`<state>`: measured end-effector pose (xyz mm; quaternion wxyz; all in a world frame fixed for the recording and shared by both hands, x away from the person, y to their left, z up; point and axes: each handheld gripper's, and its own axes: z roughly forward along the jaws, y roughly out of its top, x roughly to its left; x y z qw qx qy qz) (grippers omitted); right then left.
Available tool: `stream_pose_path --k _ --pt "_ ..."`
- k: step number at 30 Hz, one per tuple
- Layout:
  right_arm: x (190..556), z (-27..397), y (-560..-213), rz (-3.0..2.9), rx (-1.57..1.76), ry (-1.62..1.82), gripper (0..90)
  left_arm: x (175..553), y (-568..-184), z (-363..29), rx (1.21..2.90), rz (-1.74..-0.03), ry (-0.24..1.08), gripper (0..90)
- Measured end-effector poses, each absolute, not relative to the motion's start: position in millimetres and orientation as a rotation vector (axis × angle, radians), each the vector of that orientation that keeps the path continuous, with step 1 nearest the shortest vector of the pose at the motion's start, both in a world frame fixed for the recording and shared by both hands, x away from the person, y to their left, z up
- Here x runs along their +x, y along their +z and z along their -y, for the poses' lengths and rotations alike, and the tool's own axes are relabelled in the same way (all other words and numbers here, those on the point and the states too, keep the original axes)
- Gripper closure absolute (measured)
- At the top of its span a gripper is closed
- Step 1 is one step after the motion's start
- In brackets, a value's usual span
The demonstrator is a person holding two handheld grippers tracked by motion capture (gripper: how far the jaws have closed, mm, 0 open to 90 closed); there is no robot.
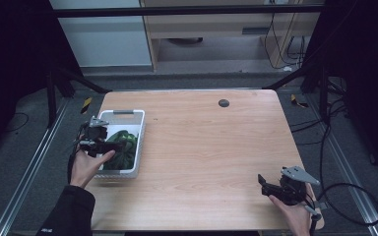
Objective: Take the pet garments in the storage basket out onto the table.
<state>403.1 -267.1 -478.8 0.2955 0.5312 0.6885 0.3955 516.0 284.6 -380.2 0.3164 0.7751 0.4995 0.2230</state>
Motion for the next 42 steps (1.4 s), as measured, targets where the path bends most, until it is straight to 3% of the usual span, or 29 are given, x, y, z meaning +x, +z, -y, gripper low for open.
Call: stream_pose_path --k 42 --pt "405.6 264.9 -482.2 -1.881 1.404 1.039 7.9 540.2 -413.4 -275.4 2.211 -1.373 0.505 29.0"
